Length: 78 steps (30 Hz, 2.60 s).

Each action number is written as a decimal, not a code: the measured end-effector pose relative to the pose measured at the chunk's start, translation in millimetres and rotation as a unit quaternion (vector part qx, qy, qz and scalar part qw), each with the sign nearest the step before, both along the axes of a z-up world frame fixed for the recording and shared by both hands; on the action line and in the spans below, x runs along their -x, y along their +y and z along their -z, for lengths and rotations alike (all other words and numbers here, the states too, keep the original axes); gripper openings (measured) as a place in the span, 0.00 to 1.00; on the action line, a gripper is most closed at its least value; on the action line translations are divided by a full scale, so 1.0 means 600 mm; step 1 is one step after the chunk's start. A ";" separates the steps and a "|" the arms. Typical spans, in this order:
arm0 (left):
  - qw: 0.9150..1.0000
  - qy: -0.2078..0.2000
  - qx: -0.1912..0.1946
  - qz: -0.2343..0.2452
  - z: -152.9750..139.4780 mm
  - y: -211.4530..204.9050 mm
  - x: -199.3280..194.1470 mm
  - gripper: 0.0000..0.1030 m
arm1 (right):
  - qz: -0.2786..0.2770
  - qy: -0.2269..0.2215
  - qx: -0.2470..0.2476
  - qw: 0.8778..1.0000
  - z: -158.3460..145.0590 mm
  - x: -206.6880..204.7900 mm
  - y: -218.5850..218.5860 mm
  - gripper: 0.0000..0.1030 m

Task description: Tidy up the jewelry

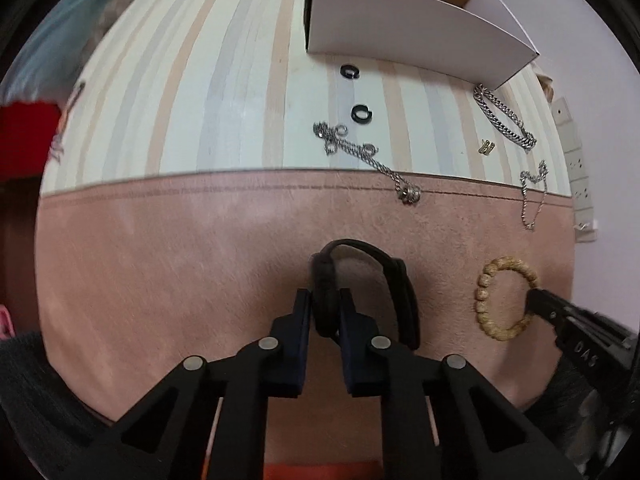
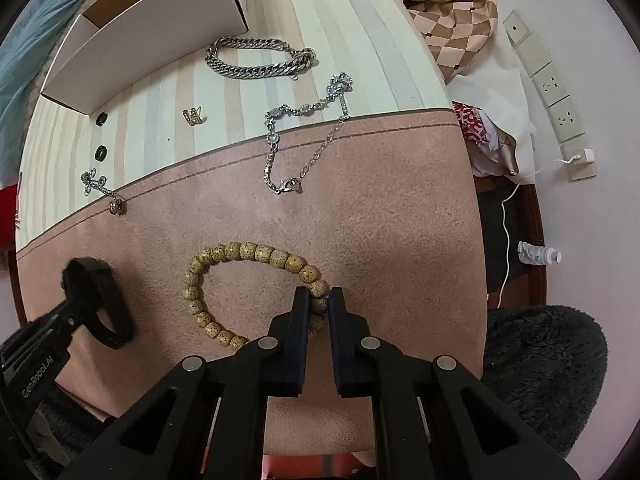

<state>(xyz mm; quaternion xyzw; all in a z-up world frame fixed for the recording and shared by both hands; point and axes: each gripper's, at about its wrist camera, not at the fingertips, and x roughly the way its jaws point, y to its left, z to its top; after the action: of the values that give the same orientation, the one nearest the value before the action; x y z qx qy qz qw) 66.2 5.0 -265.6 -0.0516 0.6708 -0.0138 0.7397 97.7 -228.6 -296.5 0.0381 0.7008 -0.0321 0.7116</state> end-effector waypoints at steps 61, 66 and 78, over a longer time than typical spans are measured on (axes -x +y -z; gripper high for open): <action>0.994 -0.086 0.072 0.005 -0.174 0.032 -0.382 0.51 | -0.072 -0.095 -0.129 0.984 -0.206 -0.371 0.136 0.36; 0.993 -0.100 0.064 0.007 -0.192 0.035 -0.388 0.78 | -0.063 -0.113 -0.110 0.985 -0.212 -0.357 0.110 0.62; 0.987 -0.155 -0.045 -0.022 -0.204 0.063 -0.320 0.98 | -0.098 -0.139 0.026 0.985 -0.204 -0.289 0.125 0.90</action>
<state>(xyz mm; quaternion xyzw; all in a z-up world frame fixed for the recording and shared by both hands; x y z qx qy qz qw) 258.3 42.6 -143.0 -0.0301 0.5462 0.0251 0.8367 271.3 -153.8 -173.9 -0.0452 0.5940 0.0256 0.8028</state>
